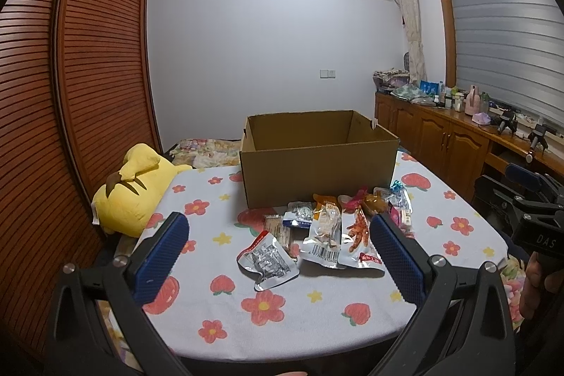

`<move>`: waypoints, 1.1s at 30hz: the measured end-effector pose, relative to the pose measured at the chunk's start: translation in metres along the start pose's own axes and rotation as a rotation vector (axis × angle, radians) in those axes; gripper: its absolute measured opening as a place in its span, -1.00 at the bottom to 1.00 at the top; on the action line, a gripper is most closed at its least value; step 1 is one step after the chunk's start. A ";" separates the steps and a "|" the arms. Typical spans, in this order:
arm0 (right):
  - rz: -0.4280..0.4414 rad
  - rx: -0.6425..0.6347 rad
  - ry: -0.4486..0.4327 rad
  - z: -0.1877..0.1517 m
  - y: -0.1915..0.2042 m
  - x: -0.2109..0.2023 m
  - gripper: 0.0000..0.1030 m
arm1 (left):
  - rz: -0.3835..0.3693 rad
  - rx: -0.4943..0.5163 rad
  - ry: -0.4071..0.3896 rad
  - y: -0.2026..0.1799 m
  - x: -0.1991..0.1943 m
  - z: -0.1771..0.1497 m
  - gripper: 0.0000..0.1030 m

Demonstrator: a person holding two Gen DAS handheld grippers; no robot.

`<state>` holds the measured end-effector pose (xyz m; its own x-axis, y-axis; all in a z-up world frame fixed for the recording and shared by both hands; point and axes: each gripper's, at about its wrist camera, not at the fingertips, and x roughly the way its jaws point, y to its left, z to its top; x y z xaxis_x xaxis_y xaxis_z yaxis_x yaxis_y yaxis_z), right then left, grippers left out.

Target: Organize snacks

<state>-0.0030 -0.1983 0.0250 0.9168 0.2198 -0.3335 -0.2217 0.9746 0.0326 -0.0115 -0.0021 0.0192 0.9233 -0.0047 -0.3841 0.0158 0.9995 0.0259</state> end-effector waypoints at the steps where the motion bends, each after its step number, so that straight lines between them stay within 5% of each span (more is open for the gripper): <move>1: -0.002 0.000 0.003 -0.001 0.000 0.001 1.00 | 0.001 -0.001 0.004 0.000 0.002 -0.001 1.00; 25: 0.009 -0.054 0.154 -0.031 -0.038 0.075 0.99 | -0.024 -0.042 0.184 0.039 0.087 -0.047 0.99; 33: 0.050 -0.073 0.282 -0.041 -0.044 0.112 0.90 | -0.049 -0.047 0.251 0.044 0.114 -0.051 0.99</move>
<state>0.0963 -0.2185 -0.0524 0.7781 0.2365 -0.5819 -0.2972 0.9548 -0.0093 0.0745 0.0432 -0.0709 0.7973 -0.0515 -0.6014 0.0350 0.9986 -0.0390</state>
